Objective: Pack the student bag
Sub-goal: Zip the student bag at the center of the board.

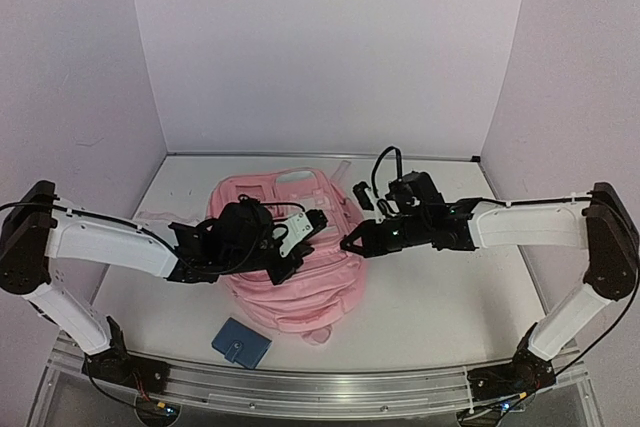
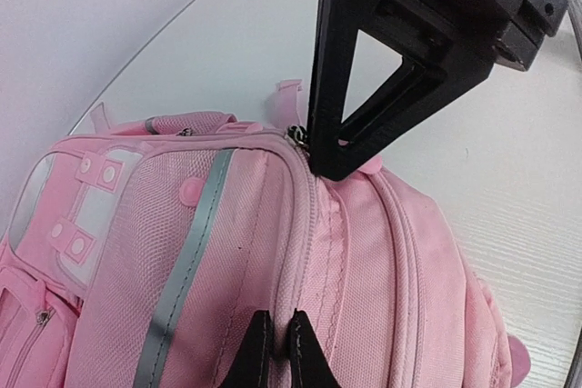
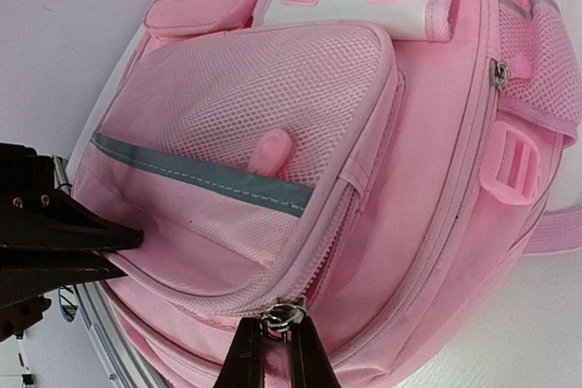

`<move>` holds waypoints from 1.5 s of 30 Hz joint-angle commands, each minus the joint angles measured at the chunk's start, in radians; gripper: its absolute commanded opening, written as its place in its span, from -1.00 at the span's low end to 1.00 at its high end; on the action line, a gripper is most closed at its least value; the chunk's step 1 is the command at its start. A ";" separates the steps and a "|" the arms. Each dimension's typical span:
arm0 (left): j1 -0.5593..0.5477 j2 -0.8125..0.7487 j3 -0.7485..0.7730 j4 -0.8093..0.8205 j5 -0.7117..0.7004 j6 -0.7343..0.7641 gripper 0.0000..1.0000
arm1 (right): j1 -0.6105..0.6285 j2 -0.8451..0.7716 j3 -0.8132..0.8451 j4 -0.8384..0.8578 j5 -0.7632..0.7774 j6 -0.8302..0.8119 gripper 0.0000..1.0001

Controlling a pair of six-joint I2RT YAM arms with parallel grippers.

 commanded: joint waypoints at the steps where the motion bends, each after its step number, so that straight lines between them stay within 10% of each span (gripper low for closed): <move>1: 0.013 -0.157 -0.126 -0.091 -0.201 -0.107 -0.99 | -0.102 0.036 0.040 -0.132 0.287 -0.092 -1.00; 9: 0.012 -0.251 -0.134 -0.257 -0.172 -0.171 -0.97 | -0.106 0.073 0.073 -0.122 0.101 -0.149 -1.00; 23: 0.012 0.024 0.243 -0.221 0.048 -0.067 0.17 | -0.093 -0.004 0.014 -0.092 -0.133 -0.131 -1.00; 35: -0.010 0.251 0.407 -0.222 0.148 -0.012 0.49 | -0.092 -0.047 -0.001 -0.088 -0.141 -0.115 -1.00; 40: -0.035 0.304 0.433 -0.183 0.060 0.014 0.49 | -0.092 -0.047 0.000 -0.087 -0.148 -0.121 -1.00; 45: -0.052 0.332 0.434 -0.167 -0.027 0.036 -0.40 | -0.092 -0.046 0.001 -0.089 -0.137 -0.116 -1.00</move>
